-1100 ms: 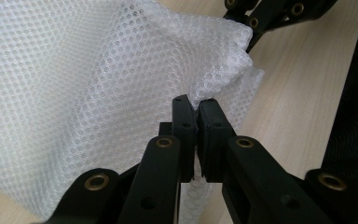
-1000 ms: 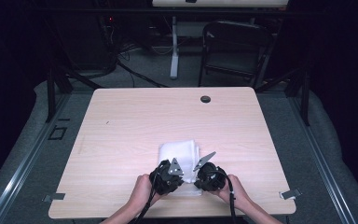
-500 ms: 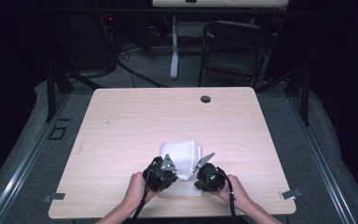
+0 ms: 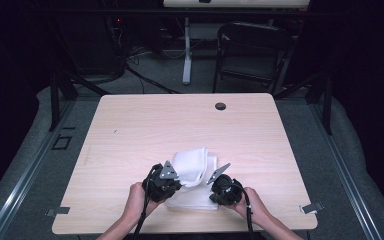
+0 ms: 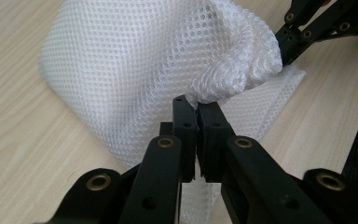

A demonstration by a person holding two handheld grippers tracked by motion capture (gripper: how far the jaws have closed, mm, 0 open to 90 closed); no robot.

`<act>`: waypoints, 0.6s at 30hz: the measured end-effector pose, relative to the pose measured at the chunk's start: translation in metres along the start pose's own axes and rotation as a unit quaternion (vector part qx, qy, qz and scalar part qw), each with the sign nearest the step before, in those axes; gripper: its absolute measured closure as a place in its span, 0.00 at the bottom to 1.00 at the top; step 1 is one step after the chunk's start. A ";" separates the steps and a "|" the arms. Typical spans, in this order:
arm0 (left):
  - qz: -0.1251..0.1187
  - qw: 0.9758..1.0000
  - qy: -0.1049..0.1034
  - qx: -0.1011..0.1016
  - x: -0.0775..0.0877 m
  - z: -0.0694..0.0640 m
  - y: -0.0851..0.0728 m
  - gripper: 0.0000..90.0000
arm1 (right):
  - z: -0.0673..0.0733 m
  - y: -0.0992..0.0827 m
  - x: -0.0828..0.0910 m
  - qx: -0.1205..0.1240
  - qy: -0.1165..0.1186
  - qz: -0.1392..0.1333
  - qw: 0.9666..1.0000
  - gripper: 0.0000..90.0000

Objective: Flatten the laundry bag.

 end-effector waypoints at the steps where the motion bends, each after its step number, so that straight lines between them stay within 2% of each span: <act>1: -0.001 1.000 0.003 0.001 0.002 0.001 0.000 0.97 | 0.000 0.000 0.000 0.000 -0.002 0.002 1.000 1.00; 5: -0.015 1.000 0.018 0.008 0.009 0.005 -0.002 0.97 | -0.001 0.000 0.001 -0.001 -0.003 0.005 1.000 1.00; 18: -0.026 0.999 0.042 0.023 0.023 0.017 -0.009 0.97 | -0.002 -0.001 0.001 -0.009 0.001 0.008 1.000 1.00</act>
Point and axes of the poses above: each handheld gripper's, and its own axes: x roughly backward along the jaws, y roughly out of its top, z roughly to its left, the point moved 6 cm from there along -x, roughly forward along the jaws, and after that the axes turned 4 degrees about x, right-handed, at the moved point
